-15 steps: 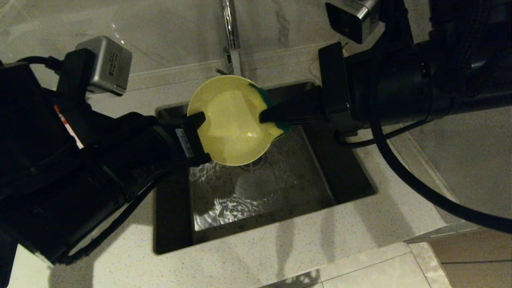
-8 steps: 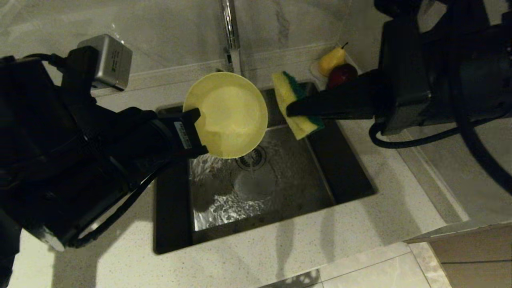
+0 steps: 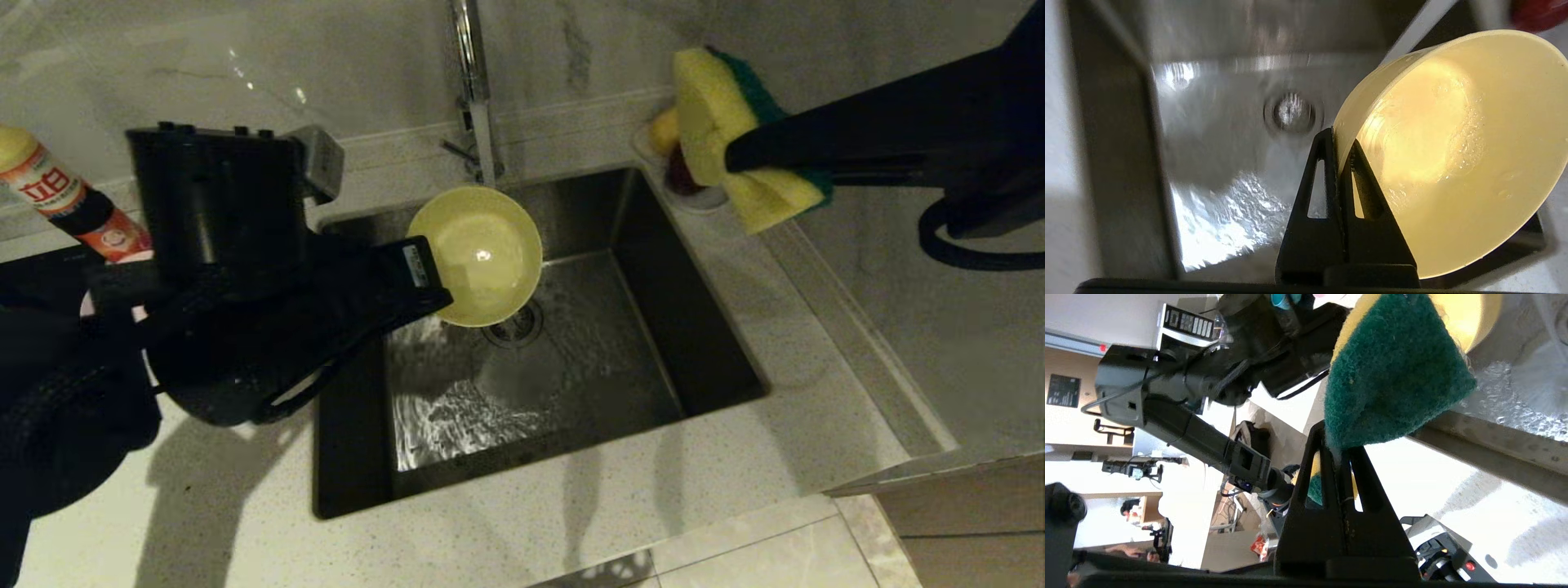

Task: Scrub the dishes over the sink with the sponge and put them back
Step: Wipe the bowl, then rinse the bowl

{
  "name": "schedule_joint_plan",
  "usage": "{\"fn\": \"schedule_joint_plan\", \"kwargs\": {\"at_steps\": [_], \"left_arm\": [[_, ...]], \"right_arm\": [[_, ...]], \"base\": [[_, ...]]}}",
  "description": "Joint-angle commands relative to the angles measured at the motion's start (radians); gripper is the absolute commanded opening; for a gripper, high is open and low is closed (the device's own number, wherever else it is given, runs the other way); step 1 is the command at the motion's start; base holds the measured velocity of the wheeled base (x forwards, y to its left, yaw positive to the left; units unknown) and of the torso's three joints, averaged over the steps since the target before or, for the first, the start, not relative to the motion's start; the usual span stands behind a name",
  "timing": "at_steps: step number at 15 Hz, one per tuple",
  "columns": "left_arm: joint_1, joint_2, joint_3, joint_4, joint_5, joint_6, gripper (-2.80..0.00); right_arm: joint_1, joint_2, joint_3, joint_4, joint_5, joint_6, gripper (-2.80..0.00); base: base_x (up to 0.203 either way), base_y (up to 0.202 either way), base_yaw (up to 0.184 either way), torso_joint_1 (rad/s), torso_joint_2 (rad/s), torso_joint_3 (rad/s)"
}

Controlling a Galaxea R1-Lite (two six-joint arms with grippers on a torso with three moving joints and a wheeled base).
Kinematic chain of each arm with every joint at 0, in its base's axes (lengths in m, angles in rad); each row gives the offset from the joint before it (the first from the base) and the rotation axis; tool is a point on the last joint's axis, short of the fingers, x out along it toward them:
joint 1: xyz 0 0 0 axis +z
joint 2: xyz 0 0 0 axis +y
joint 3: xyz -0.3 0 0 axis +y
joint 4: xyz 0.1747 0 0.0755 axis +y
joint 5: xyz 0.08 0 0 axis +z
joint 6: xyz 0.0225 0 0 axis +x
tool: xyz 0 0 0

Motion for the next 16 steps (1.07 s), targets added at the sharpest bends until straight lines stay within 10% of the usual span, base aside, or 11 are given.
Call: {"fn": "schedule_joint_plan", "kwargs": {"at_steps": [1,7,16], "left_arm": [[0.027,0.114,-0.142,0.173,0.000,-0.114,-2.80],[0.174,0.277,-0.453,0.503,-0.214,-0.424,-2.80],[0.208,0.300,-0.514,0.524,-0.321,-0.493,-2.80]], "right_arm": [[-0.007,-0.036,0.024,0.005,0.003,0.003,-2.80],[-0.007,-0.053,0.067,-0.002,0.001,0.000,-2.80],[-0.023,-0.079,0.080,0.002,0.001,-0.012,-2.80]], "base": [[0.000,0.000,0.000,0.000,0.00,0.000],[0.000,0.000,0.000,0.000,0.00,0.000],[0.000,0.000,0.000,0.000,0.00,0.000]]}}
